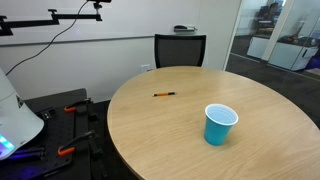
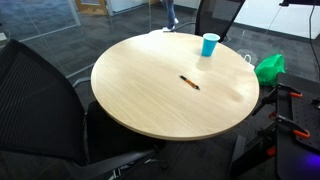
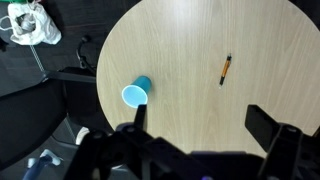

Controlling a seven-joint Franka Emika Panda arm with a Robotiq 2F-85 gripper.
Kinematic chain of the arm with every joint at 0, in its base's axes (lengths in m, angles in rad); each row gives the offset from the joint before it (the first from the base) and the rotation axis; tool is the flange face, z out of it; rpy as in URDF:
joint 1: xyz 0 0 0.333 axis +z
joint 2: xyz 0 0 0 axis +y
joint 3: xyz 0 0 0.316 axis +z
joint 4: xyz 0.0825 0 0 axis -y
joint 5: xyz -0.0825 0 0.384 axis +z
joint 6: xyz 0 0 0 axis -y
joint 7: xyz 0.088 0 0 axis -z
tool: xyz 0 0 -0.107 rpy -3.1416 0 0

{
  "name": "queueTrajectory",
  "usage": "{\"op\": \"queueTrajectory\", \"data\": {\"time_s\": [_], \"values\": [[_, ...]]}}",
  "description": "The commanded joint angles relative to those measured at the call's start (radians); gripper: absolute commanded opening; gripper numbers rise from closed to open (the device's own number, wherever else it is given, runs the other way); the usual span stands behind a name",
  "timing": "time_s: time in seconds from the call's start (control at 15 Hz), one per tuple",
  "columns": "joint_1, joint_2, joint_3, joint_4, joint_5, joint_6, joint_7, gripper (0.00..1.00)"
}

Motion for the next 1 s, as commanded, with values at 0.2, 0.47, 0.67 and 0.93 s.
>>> {"op": "queueTrajectory", "data": {"time_s": [0.2, 0.47, 0.67, 0.93], "values": [[-0.040, 0.139, -0.082, 0.086, -0.009, 0.091, -0.113, 1.00], [-0.059, 0.202, -0.121, 0.089, -0.013, 0.149, -0.160, 1.00], [-0.074, 0.249, -0.150, 0.088, -0.020, 0.208, -0.206, 1.00], [-0.092, 0.304, -0.192, 0.084, -0.045, 0.269, -0.309, 1.00]]}}
